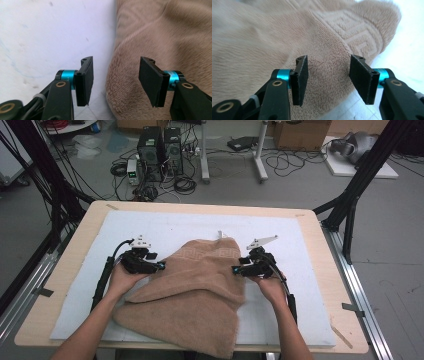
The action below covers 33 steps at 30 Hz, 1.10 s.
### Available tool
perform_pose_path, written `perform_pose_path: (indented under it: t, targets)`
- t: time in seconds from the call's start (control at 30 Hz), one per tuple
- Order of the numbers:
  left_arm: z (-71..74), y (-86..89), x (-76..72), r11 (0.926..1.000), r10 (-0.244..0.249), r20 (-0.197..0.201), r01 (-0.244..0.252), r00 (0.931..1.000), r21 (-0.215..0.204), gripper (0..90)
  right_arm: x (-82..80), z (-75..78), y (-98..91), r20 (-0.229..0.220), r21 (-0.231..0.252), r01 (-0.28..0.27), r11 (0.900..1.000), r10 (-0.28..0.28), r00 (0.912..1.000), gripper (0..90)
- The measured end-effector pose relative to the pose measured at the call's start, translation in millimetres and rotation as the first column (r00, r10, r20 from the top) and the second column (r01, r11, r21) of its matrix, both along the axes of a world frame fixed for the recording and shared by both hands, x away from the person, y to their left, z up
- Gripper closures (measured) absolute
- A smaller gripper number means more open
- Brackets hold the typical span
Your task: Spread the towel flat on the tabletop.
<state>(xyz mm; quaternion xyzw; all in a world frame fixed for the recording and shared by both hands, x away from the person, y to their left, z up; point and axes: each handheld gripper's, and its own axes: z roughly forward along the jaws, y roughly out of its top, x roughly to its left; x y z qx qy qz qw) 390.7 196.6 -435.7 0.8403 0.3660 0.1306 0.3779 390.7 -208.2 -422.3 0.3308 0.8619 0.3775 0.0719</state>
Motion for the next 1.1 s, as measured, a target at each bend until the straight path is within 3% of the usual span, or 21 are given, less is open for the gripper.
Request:
perform_pose_path:
  t: [0.13,0.23,0.3,0.4,0.5,0.57,0.67,0.8,0.93,1.03,1.1]
  targets:
    - [-4.0,-3.5,0.0,0.9995,-0.031,-0.008,0.031,0.9995,0.004,64.6,2.6,-9.2,9.3,-0.017,-0.068,-0.030,0.9972,0.029,0.9995,67.1]
    - [0.0,-1.0,-1.3,0.9994,-0.035,-0.002,0.035,0.9994,0.003,80.2,3.6,-11.2,13.8,-0.028,-0.067,-0.065,0.9956,0.064,0.9976,82.5]
    - [3.0,2.2,-2.3,0.9994,-0.035,-0.009,0.034,0.9994,-0.007,82.9,2.6,-9.3,15.6,-0.024,-0.077,-0.078,0.9940,0.076,0.9968,89.0]
    - [8.8,5.9,-5.4,0.9993,-0.030,-0.002,0.029,0.9996,-0.023,83.6,1.7,-6.7,13.0,-0.024,-0.068,-0.085,0.9940,0.084,0.9962,89.3]
    - [17.7,9.5,-9.9,0.9997,0.004,0.051,-0.002,0.9987,-0.024,83.8,1.6,-2.3,5.4,-0.014,-0.031,-0.062,0.9976,0.061,0.9980,89.3]
    - [22.3,15.0,-10.7,0.9986,0.048,0.076,-0.047,0.9959,-0.025,83.8,2.6,1.3,-0.3,0.021,-0.016,-0.001,0.9999,0.001,0.9998,76.6]
    - [25.9,22.5,-10.4,0.9937,0.110,0.106,-0.107,0.9883,-0.031,83.8,7.2,3.9,-5.7,0.020,0.004,0.042,0.9991,-0.042,0.9989,64.5]
    - [22.9,23.0,-8.8,0.9953,0.092,0.073,-0.089,0.9931,-0.037,83.7,11.6,-4.3,3.0,-0.001,-0.044,0.056,0.9975,-0.057,0.9984,54.9]
    - [18.4,17.3,-10.0,0.9988,0.048,0.048,-0.047,0.9977,-0.015,83.5,14.2,-13.5,12.4,0.006,-0.092,0.054,0.9943,-0.054,0.9985,61.0]
    - [17.3,15.4,-10.1,0.9993,0.036,0.039,-0.035,0.9986,-0.015,83.5,12.7,-12.2,16.1,0.029,-0.120,0.033,0.9923,-0.029,0.9991,76.6]
    - [18.4,16.0,-10.8,0.9995,0.030,0.039,-0.029,0.9988,-0.015,83.5,11.5,-11.4,17.6,0.014,-0.115,0.012,0.9932,-0.010,0.9999,84.5]
